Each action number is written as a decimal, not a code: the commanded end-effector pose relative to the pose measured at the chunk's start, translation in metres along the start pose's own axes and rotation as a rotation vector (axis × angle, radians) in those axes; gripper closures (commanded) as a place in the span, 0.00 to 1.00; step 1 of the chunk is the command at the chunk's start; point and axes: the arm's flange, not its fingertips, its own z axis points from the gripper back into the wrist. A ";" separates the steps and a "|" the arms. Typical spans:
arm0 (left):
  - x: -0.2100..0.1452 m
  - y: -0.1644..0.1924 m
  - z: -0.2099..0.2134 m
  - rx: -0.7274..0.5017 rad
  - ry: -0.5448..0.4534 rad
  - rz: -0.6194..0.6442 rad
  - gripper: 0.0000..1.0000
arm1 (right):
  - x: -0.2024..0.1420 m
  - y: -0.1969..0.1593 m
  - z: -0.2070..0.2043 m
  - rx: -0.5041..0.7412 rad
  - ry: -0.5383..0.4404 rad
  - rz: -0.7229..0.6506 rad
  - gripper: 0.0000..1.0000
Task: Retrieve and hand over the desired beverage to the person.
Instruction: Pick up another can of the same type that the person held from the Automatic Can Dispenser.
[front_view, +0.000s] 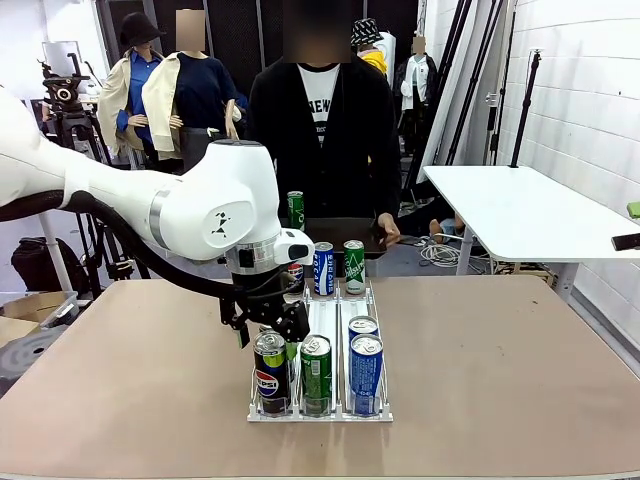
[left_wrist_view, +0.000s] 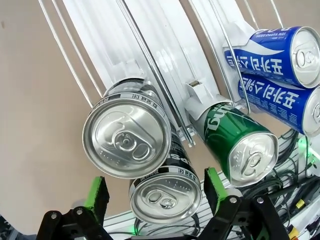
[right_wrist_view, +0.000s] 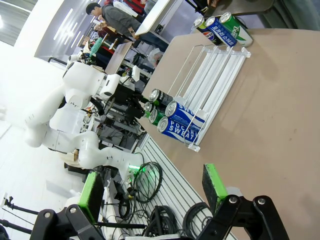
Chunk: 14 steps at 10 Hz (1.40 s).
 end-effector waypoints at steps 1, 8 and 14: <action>0.004 0.002 0.002 0.004 0.026 -0.015 0.04 | -0.002 0.000 -0.002 -0.010 -0.010 0.003 0.00; 0.002 0.001 -0.004 0.000 0.038 -0.043 0.86 | -0.002 0.000 -0.002 -0.010 -0.010 0.003 0.00; 0.000 -0.001 -0.005 0.000 0.024 -0.018 1.00 | -0.002 0.000 -0.002 -0.010 -0.010 0.003 0.00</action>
